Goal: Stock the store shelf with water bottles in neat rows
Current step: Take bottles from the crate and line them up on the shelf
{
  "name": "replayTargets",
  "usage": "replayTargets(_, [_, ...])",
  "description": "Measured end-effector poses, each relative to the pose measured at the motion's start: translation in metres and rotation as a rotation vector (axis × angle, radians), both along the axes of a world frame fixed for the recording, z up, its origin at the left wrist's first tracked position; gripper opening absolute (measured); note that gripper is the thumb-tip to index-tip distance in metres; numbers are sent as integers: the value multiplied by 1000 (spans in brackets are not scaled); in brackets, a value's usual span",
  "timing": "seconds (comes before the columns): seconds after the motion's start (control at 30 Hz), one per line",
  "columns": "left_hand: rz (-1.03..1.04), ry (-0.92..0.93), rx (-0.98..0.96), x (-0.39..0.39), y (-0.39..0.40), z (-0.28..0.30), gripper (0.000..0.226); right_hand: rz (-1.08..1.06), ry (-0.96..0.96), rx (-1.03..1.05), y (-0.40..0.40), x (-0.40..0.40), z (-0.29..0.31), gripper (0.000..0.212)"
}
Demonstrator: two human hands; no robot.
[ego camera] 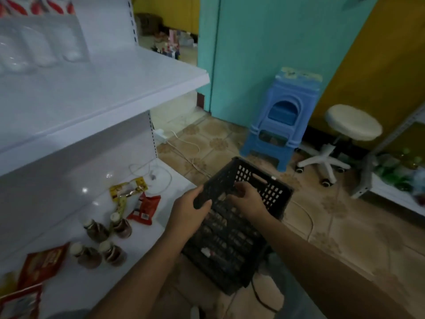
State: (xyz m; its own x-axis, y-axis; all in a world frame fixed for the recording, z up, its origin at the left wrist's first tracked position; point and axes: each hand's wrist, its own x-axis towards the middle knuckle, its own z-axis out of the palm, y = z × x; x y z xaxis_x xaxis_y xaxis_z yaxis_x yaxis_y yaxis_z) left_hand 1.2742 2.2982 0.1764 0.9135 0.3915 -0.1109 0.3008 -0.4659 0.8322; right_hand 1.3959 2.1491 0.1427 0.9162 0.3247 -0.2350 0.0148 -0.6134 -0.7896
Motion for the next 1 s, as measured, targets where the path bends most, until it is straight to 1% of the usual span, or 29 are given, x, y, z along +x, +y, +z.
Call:
replayTargets(0.1, [-32,105,28,34,-6,-42,53,40,50,0,-9,10,-55,40])
replayTargets(0.13, [-45,136,41,46,-9,-57,53,70,59,-31,-11,14,-74,37])
replayTargets(0.27, [-139,234,63,91,-17,-118,50,183,98,-201,-18,34,-159,53])
replayTargets(0.37, [-243,311,102,113,-23,-165,49,242,175,-279,-21,42,-213,52])
replayTargets(0.47, [-281,408,97,125,-27,-208,49,262,268,-349,-17,42,-265,50])
replayTargets(0.57, [-342,483,119,130,-28,-244,51,367,362,-468,-8,33,-315,59])
replayTargets(0.63, [-352,518,121,129,-27,-255,53,457,381,-529,-4,26,-331,62])
replayTargets(0.77, [-307,578,57,129,-21,-278,50,602,375,-617,3,9,-371,52])
replayTargets(0.9, [-302,624,30,126,-10,-291,45,594,340,-667,15,2,-391,47])
replayTargets(1.0, [-263,635,8,126,-6,-294,41,572,364,-660,22,4,-394,47])
